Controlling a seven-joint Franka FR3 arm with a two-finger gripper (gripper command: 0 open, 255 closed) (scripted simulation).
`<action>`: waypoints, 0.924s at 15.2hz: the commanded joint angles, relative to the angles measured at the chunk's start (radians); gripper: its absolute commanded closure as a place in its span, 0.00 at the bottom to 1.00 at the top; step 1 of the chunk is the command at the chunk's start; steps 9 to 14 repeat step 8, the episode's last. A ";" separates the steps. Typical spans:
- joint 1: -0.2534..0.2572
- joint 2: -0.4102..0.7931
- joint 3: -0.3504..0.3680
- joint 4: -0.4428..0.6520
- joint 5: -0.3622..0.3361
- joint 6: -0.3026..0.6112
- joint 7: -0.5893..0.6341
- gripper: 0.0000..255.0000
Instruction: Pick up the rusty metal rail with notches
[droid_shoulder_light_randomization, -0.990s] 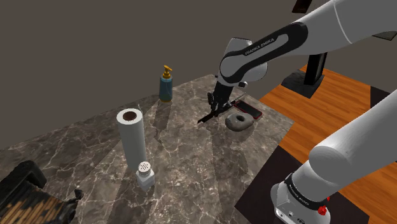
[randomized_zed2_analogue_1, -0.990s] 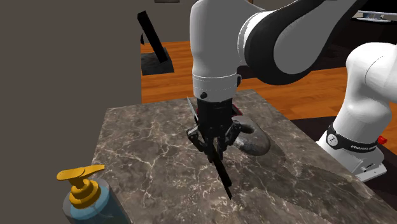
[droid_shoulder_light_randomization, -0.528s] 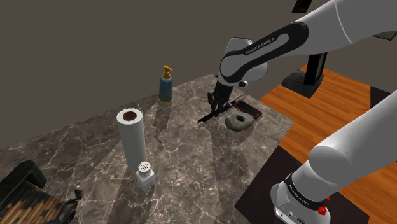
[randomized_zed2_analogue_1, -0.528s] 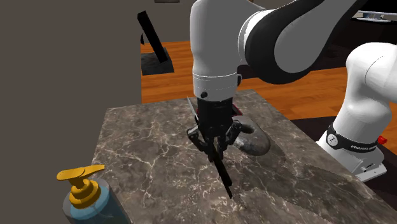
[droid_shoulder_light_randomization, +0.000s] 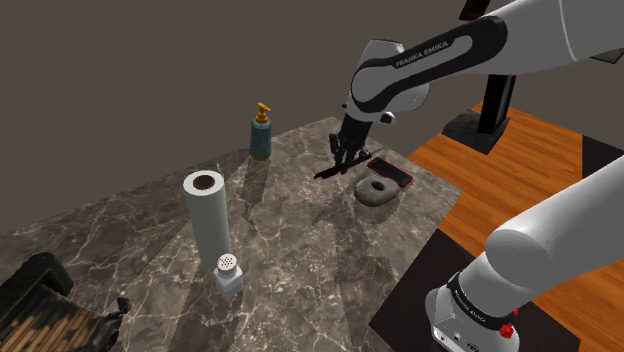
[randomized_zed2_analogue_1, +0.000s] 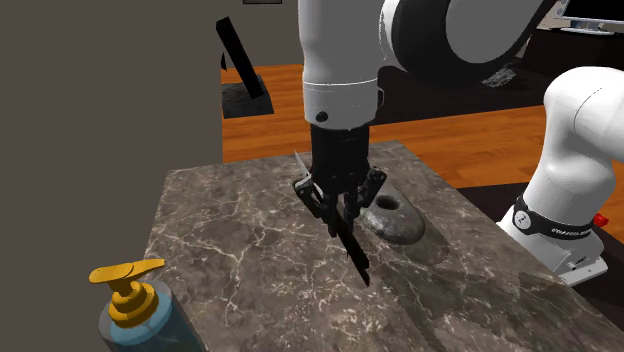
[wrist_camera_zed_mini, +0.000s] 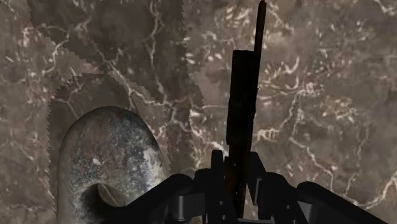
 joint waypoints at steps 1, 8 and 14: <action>0.000 -0.014 -0.001 0.014 0.000 -0.028 0.003 1.00; 0.000 -0.055 -0.008 0.050 0.001 -0.104 0.007 1.00; 0.000 -0.055 -0.008 0.050 0.001 -0.104 0.007 1.00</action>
